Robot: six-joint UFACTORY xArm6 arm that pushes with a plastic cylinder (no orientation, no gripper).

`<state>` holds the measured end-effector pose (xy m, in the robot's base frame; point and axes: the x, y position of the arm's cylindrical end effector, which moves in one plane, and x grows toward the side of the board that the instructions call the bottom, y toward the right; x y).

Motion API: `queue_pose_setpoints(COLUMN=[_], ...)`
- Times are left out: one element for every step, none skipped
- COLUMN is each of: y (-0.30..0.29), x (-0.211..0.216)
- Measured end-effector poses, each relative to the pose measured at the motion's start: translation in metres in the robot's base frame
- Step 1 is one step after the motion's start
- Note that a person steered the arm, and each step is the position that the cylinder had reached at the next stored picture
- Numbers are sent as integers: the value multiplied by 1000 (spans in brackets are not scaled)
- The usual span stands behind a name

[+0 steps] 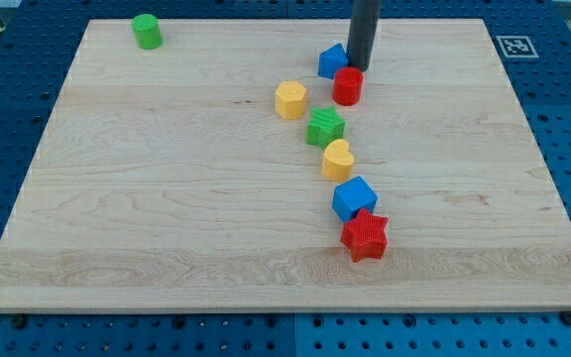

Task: Push the blue triangle top left

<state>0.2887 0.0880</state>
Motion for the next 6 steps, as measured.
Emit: queue_pose_setpoints(y=[-22,-34,-37,-45,-66,-94], x=[-10,-2,18,20,20,20])
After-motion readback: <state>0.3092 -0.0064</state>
